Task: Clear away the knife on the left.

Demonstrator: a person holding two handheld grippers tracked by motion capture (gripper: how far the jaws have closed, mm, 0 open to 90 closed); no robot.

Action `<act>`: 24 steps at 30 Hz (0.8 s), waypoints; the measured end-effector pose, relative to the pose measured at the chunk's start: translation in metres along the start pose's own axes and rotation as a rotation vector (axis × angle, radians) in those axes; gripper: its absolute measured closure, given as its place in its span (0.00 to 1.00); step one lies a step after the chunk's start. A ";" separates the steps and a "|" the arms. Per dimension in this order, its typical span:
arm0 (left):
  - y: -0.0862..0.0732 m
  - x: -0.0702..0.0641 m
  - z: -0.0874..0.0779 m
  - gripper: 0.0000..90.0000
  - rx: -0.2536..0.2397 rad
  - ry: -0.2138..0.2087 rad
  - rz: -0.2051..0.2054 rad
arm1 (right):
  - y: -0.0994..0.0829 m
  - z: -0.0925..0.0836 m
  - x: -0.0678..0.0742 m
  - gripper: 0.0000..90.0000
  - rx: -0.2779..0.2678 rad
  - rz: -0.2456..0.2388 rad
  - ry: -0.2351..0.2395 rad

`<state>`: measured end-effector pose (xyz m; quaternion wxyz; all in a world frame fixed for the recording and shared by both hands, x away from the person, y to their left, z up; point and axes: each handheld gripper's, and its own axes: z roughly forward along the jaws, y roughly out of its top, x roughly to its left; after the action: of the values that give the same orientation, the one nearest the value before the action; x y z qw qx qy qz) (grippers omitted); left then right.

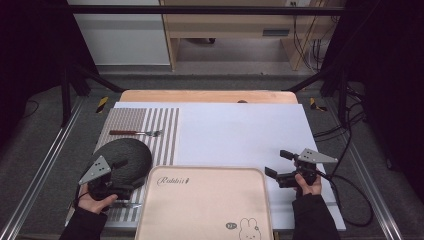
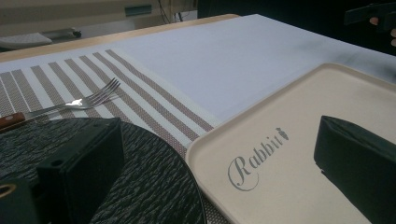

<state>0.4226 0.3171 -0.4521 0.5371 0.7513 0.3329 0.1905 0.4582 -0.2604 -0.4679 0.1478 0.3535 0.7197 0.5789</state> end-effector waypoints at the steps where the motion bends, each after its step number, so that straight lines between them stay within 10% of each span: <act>1: 0.000 0.000 0.000 0.02 0.001 0.001 0.000 | 0.000 0.000 0.000 0.01 0.001 0.003 0.001; 24: 0.008 0.003 -0.015 0.02 0.028 -0.001 0.009 | 0.001 0.000 0.001 0.01 0.011 -0.002 -0.002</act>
<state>0.4175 0.3283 -0.4394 0.5256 0.7604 0.3320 0.1880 0.4579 -0.2599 -0.4673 0.1470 0.3542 0.7231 0.5745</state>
